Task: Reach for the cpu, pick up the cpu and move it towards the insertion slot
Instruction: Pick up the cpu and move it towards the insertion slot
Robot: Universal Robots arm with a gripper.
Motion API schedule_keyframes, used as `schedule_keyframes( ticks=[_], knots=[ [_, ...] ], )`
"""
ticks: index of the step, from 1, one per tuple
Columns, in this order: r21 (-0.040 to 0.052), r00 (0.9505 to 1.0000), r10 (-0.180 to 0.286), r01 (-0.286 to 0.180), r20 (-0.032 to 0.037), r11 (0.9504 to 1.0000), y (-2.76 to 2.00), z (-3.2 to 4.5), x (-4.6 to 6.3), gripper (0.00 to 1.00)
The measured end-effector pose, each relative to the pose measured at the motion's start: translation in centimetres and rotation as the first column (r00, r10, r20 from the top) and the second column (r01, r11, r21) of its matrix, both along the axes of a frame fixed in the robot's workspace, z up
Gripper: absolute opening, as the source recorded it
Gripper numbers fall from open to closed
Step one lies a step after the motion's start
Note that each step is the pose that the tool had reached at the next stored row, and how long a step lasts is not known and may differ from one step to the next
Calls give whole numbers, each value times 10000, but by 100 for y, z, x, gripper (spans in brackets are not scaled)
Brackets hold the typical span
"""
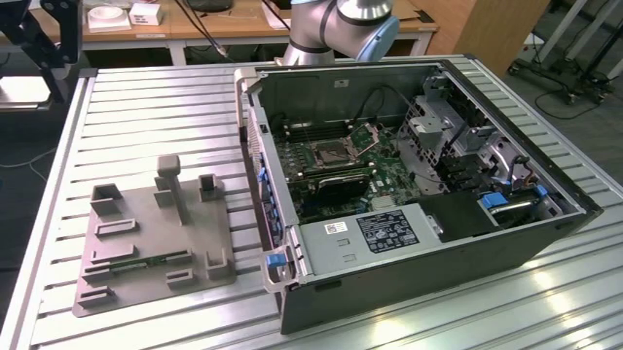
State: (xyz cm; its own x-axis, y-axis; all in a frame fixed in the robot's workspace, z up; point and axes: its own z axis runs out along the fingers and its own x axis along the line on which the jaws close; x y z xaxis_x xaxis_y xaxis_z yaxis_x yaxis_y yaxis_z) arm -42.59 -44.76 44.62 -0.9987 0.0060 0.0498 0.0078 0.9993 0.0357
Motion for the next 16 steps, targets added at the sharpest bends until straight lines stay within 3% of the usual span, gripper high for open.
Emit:
schedule_keyframes(
  ticks=[16],
  knots=[
    [0, 10000, 0, 0, 0, 10000, 0, 0, 106, 55]
  ],
)
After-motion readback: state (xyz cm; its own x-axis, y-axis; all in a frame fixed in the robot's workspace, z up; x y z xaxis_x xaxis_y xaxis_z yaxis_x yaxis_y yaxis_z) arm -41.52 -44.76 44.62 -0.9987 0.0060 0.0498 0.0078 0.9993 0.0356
